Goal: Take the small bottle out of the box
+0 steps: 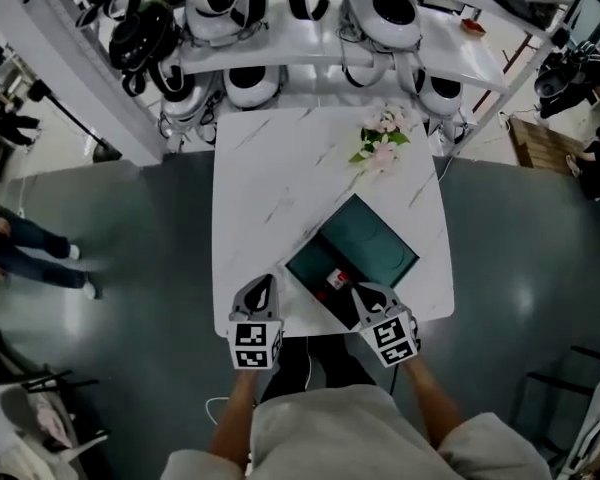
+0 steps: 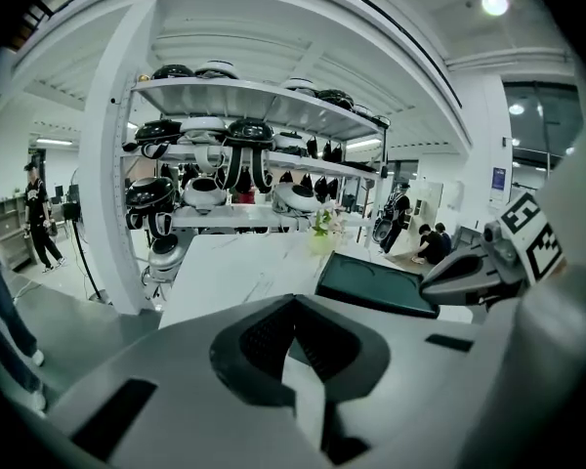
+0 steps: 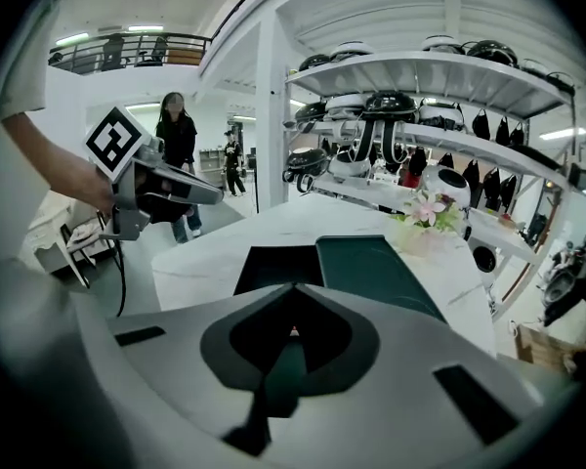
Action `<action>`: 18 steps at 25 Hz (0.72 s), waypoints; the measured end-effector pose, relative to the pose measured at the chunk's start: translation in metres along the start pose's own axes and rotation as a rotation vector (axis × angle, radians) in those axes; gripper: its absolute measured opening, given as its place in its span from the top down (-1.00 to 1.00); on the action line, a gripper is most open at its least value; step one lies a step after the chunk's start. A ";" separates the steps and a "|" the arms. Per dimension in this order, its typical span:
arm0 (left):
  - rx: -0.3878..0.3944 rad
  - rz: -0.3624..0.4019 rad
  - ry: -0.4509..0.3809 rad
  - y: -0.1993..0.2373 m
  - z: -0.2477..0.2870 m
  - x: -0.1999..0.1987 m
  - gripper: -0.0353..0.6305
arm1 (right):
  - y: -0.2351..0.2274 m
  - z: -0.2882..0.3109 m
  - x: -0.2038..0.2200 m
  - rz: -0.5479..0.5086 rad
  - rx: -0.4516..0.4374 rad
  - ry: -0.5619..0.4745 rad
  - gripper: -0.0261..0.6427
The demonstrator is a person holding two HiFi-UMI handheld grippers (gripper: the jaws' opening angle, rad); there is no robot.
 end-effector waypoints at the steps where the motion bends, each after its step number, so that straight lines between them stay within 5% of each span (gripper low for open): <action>1: 0.000 -0.003 0.007 0.000 0.000 0.002 0.84 | 0.002 0.002 0.003 0.000 -0.008 0.010 0.86; 5: -0.014 -0.020 0.036 0.006 0.002 0.018 0.84 | 0.008 0.010 0.012 -0.060 -0.036 0.053 0.86; 9: -0.019 -0.031 0.052 0.010 0.002 0.026 0.84 | 0.016 0.019 0.014 -0.231 -0.072 0.100 0.86; 18: -0.017 -0.042 0.060 0.009 0.004 0.029 0.84 | 0.034 0.037 0.019 -0.854 -0.166 0.192 0.86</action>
Point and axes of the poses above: the fingertips, and each gripper's own axes: z forward along the fingers, y to its left, x out of its underside, the point moved 10 cm from there along -z, backward along the fingers, and after that the axes turned 7 degrees about -z, right-handed, at the moved point
